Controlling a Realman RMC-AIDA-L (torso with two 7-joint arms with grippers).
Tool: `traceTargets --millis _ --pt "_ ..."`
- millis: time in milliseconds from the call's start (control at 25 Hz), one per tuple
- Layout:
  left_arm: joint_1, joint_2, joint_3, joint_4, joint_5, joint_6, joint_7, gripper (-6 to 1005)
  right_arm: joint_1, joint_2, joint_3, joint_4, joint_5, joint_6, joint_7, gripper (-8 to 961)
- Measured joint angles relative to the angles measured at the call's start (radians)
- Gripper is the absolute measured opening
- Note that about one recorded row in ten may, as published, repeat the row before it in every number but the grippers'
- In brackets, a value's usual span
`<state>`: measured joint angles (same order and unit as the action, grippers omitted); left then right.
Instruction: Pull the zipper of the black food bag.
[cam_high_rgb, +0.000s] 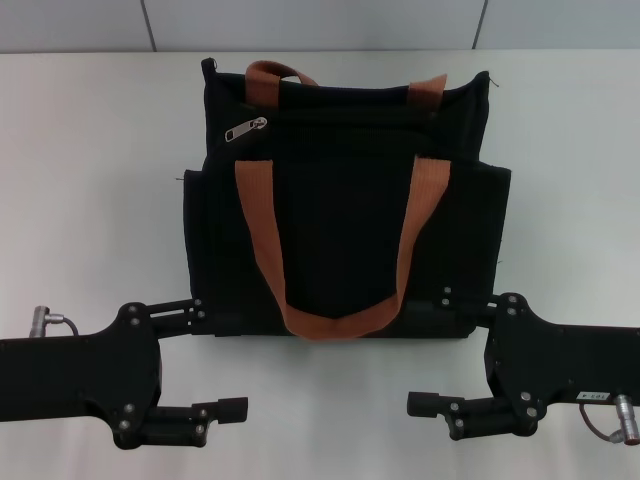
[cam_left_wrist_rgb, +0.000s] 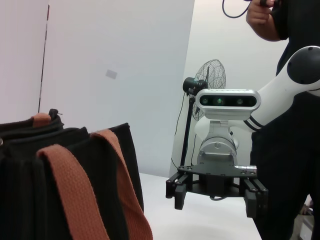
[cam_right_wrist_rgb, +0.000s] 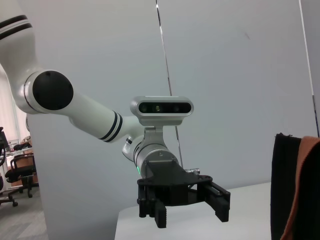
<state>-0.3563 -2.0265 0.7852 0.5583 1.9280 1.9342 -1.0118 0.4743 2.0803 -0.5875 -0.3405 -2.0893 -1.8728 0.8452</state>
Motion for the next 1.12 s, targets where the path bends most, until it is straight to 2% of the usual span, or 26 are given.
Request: traceTargets --millis 320,480,600,640,680,800,840,960,1000,1040,1080,1120 --pt "0.002 -0.008 -0.051 -0.005 -0.003 0.01 -0.001 730 0.002 0.0 0.0 0.0 0.001 0.0 0.0 833" --pt "-0.004 -0.019 -0.167 -0.012 -0.013 0.05 0.0 721 0.003 0.0 0.004 0.0 0.004 0.0 0.0 833" --pt "-0.005 -0.025 -0.253 -0.014 -0.076 0.071 -0.003 713 0.003 0.0 0.009 0.002 0.006 -0.005 0.0 832" --pt "-0.005 -0.025 -0.253 -0.014 -0.076 0.071 -0.003 711 0.003 0.0 0.009 0.002 0.006 -0.005 0.0 832" --pt "0.004 -0.027 -0.288 -0.015 -0.15 0.063 -0.004 709 0.003 0.0 0.009 0.002 0.006 -0.009 0.0 832" --pt "0.01 -0.025 -0.32 -0.015 -0.188 0.041 -0.004 701 0.003 0.0 0.009 0.002 0.006 -0.019 0.0 832" --pt "0.012 -0.014 -0.368 -0.015 -0.203 -0.032 -0.006 699 0.002 0.0 0.009 0.002 0.006 -0.02 0.0 833" --pt "0.011 -0.012 -0.375 -0.015 -0.203 -0.054 -0.005 692 0.001 0.0 0.009 0.002 0.006 -0.022 0.0 833" --pt "0.006 -0.004 -0.368 -0.013 -0.194 -0.143 0.005 689 0.001 0.0 0.009 0.002 0.006 -0.025 0.0 833" --pt "0.006 -0.004 -0.368 -0.013 -0.194 -0.143 0.005 687 0.001 0.0 0.009 0.002 0.006 -0.025 0.0 833" --pt "-0.009 0.001 -0.318 -0.01 -0.162 -0.243 0.027 684 0.0 0.0 0.009 0.002 0.006 -0.026 0.0 833" --pt "-0.009 0.001 -0.318 -0.01 -0.162 -0.243 0.027 682 0.0 0.0 0.009 0.002 0.006 -0.029 0.001 832"
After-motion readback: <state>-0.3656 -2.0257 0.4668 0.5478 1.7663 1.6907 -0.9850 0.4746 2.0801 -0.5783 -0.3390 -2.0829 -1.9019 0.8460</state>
